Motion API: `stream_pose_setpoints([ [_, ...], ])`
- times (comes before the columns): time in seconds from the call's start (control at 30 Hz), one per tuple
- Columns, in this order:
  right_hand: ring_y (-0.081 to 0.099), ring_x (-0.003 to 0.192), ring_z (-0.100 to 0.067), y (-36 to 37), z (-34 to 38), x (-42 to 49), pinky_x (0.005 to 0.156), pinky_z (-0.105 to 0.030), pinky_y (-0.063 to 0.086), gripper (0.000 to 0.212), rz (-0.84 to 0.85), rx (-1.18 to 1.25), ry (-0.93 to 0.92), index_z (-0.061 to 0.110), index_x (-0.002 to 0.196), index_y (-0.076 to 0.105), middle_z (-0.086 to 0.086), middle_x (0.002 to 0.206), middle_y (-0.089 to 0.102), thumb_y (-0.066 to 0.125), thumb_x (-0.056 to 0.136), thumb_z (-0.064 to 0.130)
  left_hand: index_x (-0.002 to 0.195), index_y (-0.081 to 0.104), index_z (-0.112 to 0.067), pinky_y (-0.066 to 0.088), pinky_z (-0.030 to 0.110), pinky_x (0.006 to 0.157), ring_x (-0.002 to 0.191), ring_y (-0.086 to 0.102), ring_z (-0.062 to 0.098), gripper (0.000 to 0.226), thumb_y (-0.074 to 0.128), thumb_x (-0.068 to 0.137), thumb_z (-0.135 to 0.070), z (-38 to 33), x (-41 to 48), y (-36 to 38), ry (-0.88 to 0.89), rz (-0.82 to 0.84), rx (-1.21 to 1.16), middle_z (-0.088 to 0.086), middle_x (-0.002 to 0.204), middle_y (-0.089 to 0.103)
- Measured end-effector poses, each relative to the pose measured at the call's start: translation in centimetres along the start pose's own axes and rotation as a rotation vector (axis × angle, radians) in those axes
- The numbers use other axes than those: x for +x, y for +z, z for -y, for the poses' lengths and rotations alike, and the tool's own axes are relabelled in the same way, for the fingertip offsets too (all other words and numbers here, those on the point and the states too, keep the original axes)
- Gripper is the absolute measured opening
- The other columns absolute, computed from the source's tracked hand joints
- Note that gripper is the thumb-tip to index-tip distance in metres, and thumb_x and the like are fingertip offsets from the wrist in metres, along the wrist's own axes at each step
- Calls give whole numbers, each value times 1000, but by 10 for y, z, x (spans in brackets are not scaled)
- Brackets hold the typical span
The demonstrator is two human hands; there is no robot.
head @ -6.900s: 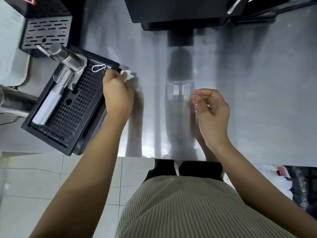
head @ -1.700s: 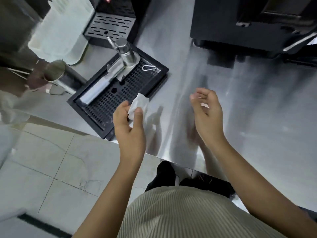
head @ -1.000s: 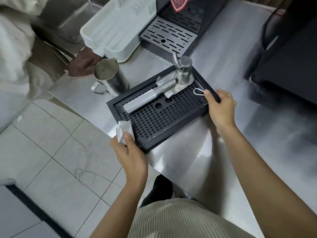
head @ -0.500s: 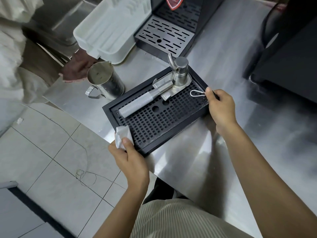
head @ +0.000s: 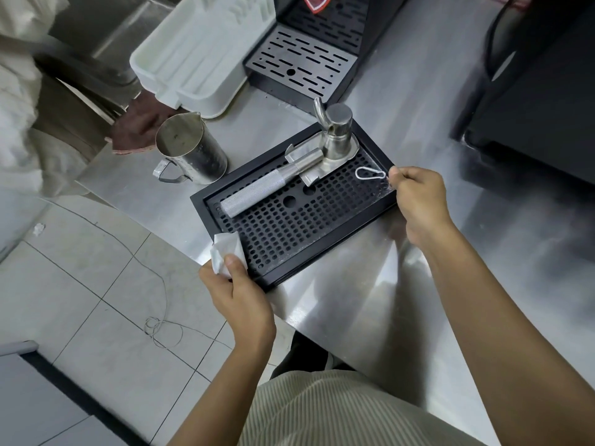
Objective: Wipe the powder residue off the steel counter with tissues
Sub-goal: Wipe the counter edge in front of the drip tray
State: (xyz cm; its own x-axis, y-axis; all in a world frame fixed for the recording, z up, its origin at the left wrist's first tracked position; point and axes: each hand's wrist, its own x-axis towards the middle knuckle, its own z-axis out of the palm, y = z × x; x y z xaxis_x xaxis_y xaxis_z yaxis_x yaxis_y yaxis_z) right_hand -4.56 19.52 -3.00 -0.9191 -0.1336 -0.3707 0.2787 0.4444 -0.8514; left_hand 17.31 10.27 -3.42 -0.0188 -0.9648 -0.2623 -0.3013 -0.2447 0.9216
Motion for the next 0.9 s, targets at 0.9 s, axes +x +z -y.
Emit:
stream_pose_setpoints([
  [0.9,54,68,-7,-170,-77,-47,63,-15,46,19,-498,357,207,15,80,66,6,73,59,58,97,14,103,49,-11,42,24,69,73,48,10,14,42,100,-22,-25,-64,103,114,626,67,-7,81,50],
])
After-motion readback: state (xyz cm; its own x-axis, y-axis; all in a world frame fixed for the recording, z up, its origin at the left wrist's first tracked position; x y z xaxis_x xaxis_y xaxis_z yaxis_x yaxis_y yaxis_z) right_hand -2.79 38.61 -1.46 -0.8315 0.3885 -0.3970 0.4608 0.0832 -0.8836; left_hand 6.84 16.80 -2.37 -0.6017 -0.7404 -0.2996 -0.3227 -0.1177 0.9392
